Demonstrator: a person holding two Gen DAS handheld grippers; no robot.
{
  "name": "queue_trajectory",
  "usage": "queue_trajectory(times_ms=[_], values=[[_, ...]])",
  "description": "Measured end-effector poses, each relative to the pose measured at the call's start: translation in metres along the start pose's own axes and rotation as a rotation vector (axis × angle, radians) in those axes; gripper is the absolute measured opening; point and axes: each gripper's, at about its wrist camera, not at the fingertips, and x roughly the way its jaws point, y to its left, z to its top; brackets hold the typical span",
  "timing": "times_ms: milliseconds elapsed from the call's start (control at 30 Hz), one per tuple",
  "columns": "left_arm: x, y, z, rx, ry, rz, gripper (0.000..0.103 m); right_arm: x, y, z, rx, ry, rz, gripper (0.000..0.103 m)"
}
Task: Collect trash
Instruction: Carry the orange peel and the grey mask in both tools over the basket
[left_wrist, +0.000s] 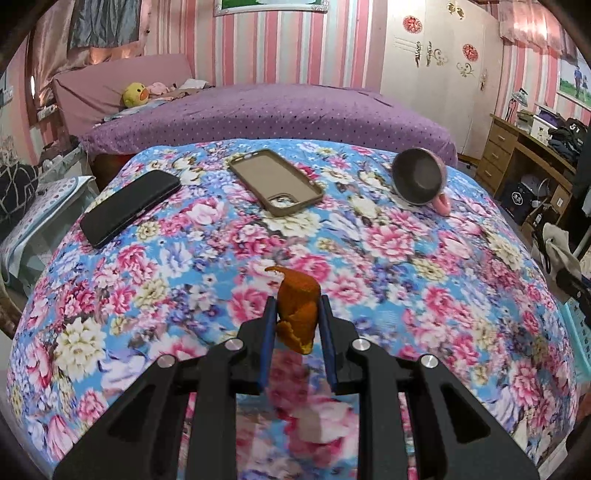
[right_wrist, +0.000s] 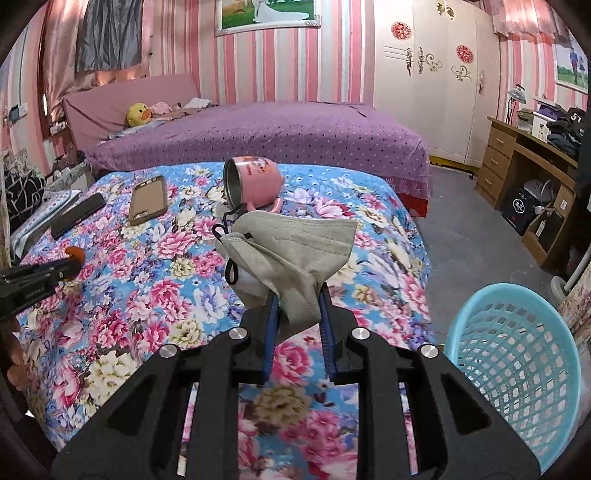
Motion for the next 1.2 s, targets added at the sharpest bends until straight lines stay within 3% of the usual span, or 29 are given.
queue_trajectory(times_ms=[200,633,933,1200], values=[[-0.007,-0.036,-0.009,0.034,-0.018,-0.005,0.023,-0.012,-0.04,-0.001,0.049,-0.018,-0.032,0.021],[-0.01,-0.107,-0.008,0.101,-0.033,-0.055,0.023,-0.053,-0.151,-0.026,0.181,-0.043,-0.198,0.021],[-0.003,-0.169,-0.004,0.156,-0.031,-0.156,0.023,-0.069,-0.207,-0.05,0.218,-0.003,-0.308,0.021],[-0.01,-0.246,-0.002,0.243,-0.075,-0.306,0.023,-0.083,-0.242,-0.061,0.255,-0.01,-0.349,0.021]])
